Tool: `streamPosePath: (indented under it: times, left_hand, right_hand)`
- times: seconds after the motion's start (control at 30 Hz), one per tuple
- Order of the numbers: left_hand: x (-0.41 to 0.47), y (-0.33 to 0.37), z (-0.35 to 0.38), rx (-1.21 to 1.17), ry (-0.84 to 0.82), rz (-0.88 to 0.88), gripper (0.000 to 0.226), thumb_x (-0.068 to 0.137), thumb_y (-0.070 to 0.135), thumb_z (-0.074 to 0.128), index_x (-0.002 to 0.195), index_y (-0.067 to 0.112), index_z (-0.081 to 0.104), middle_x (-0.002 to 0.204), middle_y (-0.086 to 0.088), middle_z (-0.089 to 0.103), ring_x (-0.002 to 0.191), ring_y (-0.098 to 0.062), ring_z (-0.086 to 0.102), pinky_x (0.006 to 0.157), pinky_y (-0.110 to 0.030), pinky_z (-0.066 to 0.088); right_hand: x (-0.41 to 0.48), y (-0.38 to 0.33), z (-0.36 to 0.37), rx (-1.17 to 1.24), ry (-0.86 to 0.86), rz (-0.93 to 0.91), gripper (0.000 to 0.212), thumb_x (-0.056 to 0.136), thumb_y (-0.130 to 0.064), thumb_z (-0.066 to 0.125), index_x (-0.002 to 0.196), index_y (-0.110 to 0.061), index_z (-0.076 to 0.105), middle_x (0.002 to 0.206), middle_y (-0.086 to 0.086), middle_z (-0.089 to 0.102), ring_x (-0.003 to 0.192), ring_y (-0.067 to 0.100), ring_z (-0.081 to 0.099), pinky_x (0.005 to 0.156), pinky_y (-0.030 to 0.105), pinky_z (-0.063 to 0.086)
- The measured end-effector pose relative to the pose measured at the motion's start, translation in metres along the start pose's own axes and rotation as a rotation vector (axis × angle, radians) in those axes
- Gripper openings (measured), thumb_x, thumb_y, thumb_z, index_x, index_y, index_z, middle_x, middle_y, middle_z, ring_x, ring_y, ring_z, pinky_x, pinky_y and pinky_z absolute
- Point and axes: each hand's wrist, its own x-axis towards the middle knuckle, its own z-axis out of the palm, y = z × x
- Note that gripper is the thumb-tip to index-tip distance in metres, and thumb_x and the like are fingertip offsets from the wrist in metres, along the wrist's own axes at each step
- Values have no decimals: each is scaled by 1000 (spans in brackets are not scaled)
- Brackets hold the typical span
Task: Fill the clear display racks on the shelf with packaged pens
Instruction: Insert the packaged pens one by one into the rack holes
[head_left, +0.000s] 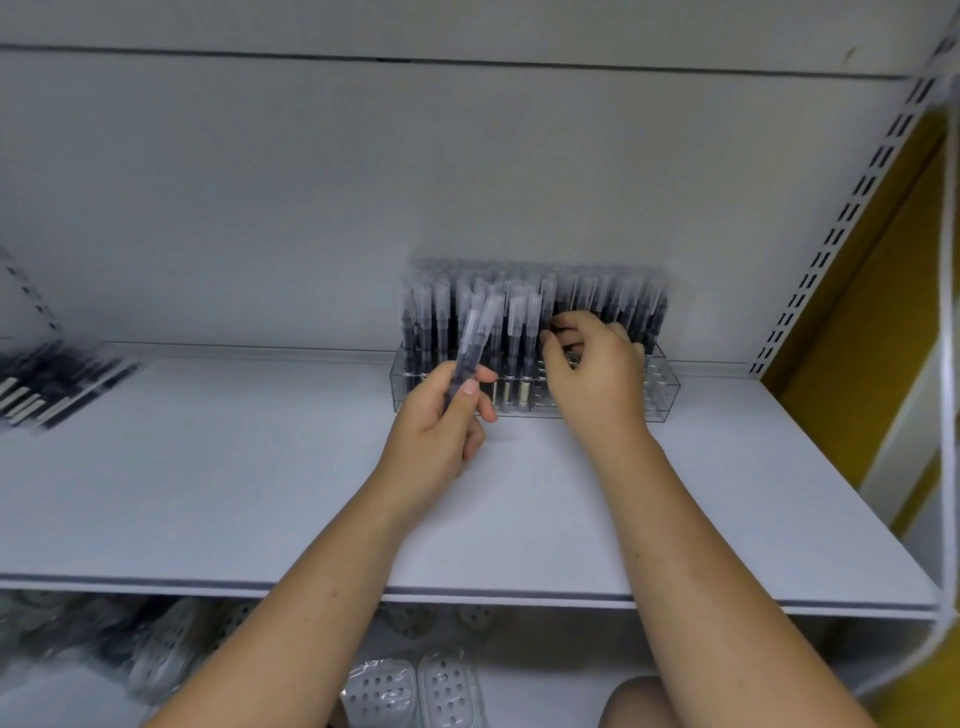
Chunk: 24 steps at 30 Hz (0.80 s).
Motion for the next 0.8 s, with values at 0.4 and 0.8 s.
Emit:
streamPosePath:
  times: [0.4, 0.8]
  left_hand:
    - [-2, 1, 0, 80, 8, 26, 24, 111, 16, 48, 111, 12, 71, 74, 5, 59, 53, -18, 40, 46, -23, 32]
    - [-1, -1, -3, 121, -12, 7, 32, 111, 25, 48, 90, 10, 67, 59, -7, 54, 48, -13, 43, 49, -21, 34]
  right_hand:
    - [-22, -29, -19, 560, -265, 11, 10, 99, -11, 66, 102, -19, 71, 86, -3, 72, 77, 15, 68, 68, 32, 54]
    - [-21, -34, -21, 737, -338, 91, 3, 98, 0, 64, 97, 3, 65, 89, 11, 77, 82, 24, 75, 79, 35, 59]
